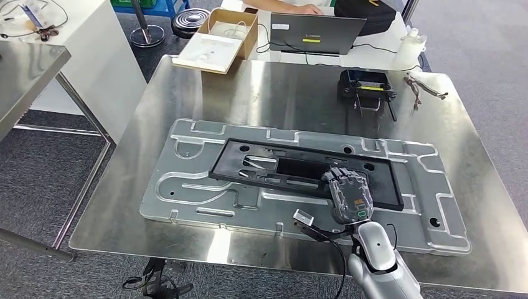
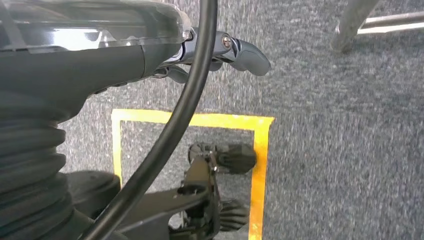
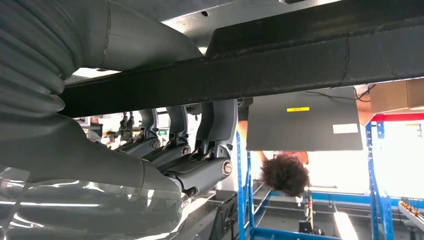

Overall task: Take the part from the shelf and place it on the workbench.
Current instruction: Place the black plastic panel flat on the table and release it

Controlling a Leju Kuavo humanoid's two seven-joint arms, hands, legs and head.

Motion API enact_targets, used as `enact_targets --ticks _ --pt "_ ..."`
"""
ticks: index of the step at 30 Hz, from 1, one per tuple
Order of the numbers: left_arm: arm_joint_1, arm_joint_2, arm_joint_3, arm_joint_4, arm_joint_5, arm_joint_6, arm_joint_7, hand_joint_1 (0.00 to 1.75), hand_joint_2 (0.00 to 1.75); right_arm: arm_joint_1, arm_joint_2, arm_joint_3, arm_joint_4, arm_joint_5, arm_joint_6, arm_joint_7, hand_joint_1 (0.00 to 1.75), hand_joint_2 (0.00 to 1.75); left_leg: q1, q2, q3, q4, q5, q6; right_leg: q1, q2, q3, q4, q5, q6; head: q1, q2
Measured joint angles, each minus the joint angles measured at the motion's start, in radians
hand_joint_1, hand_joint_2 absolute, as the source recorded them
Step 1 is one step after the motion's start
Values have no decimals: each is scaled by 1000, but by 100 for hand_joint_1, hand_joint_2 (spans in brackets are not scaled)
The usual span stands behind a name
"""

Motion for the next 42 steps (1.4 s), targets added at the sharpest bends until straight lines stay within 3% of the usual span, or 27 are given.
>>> enact_targets --ticks 1,3,4,7,9,12,13,14,15,17,19,23,25,27,28,29,30,33,34,35,38,39,40,42 --pt "0 0 0 0 1 0 0 0 175 -1 0 0 3 -3 1 -1 87 175 2 -1 3 4 -5 -5 -4 -2 23 -64 44 3 0 0" --pt "0 0 -1 0 3 5 0 0 175 -7 0 0 10 -13 3 -5 0 175 2 -2 5 14 -16 -18 -4 -2 71 -181 97 3 0 0" --pt "-1 0 -2 0 4 9 0 0 131 -9 0 0 13 -19 3 -7 0 175 1 -2 5 16 -19 -25 -2 -1 84 -211 105 -1 0 0" --pt "-1 1 -3 0 17 18 -5 0 0 -13 0 -2 23 -31 5 -16 0 175 2 -1 6 14 -22 -41 3 2 86 -221 103 -19 0 0" --pt "-1 2 -3 0 25 19 -6 0 0 -16 0 -2 29 -35 5 -20 0 175 5 1 -7 51 -49 -49 1 1 91 -226 105 -35 0 0" --pt "1 3 -3 0 34 18 -2 0 0 -21 2 -3 38 -37 6 -27 0 175 6 2 -87 233 -139 -53 7 -1 96 -227 103 -50 0 0" --pt "3 4 -3 0 37 17 0 0 0 -22 3 -3 40 -38 6 -28 0 175 6 2 -108 281 -153 -53 10 -1 97 -227 102 -51 0 0" --pt "5 5 -3 0 39 17 1 0 0 -24 4 -3 43 -39 6 -29 0 175 6 2 -115 296 -149 -51 12 0 98 -226 101 -52 0 0" --pt "6 6 -3 0 41 16 1 0 0 -27 4 -3 44 -40 6 -29 0 175 6 2 -102 271 -127 -49 14 1 100 -226 100 -52 0 0" --pt "6 8 -3 0 47 14 2 0 0 -32 5 -3 48 -42 8 -30 0 175 3 2 -38 144 -64 -37 17 2 106 -224 99 -52 0 0" --pt "5 11 -3 0 56 10 0 0 0 -36 5 -3 51 -44 10 -30 0 175 -2 2 11 45 -33 -28 20 3 106 -222 100 -46 0 0" --pt "5 13 -2 0 69 2 -4 0 0 -38 5 -4 57 -48 10 -33 0 175 -3 4 19 15 -18 -13 20 3 102 -223 99 -24 0 0" --pt "4 13 -2 0 74 0 -6 0 0 -36 6 -4 62 -49 8 -36 0 175 2 6 13 2 -2 0 18 3 81 -168 44 -14 0 0" --pt "5 14 -2 0 75 -1 -7 0 0 -35 6 -5 67 -51 8 -37 0 175 1 7 -1 0 9 7 14 2 40 -50 -37 -8 0 0" --pt "6 14 -2 0 76 -1 -7 0 0 -34 6 -5 70 -51 8 -38 0 175 0 8 -10 1 14 7 12 2 24 2 -62 -5 0 0" --pt "7 14 -2 0 76 -1 -7 0 0 -33 6 -5 73 -51 7 -38 0 175 -1 8 -19 3 20 6 11 2 23 26 -68 -2 0 0" --pt "8 14 -2 0 76 -1 -7 0 0 -34 6 -5 75 -52 7 -38 0 175 -1 8 -28 5 26 4 9 1 40 13 -56 -1 0 0" --pt "8 13 -2 0 76 -1 -7 0 0 -40 7 -5 77 -52 5 -38 0 175 -1 7 -50 13 42 -7 6 0 164 -166 6 -3 0 0" --pt "7 13 -2 0 76 -1 -8 0 0 -41 7 -5 77 -52 5 -38 0 175 -2 6 -53 14 48 -13 9 0 191 -209 17 -7 0 0" --pt "7 13 -2 0 76 -1 -8 0 0 -42 7 -5 78 -52 5 -38 0 175 -2 6 -55 15 54 -20 12 1 201 -230 19 -12 0 0" --pt "9 14 -2 0 76 -1 -9 0 0 -39 8 -5 82 -51 5 -39 0 175 -1 4 -60 12 65 -39 13 1 186 -238 41 -33 0 0" --pt "10 14 -2 0 77 -1 -9 0 0 -38 10 -5 83 -51 4 -39 0 175 -1 3 -68 26 44 -44 11 0 177 -241 53 -42 0 0" --pt "12 14 -2 0 77 -1 -9 0 0 -37 11 -5 84 -51 3 -40 0 175 0 2 -80 59 4 -47 9 -2 167 -245 66 -49 0 0" --pt "13 14 -2 0 79 0 -9 0 0 -34 14 -5 85 -50 -1 -42 0 175 2 3 -109 176 -102 -51 10 -4 141 -245 87 -57 0 0"
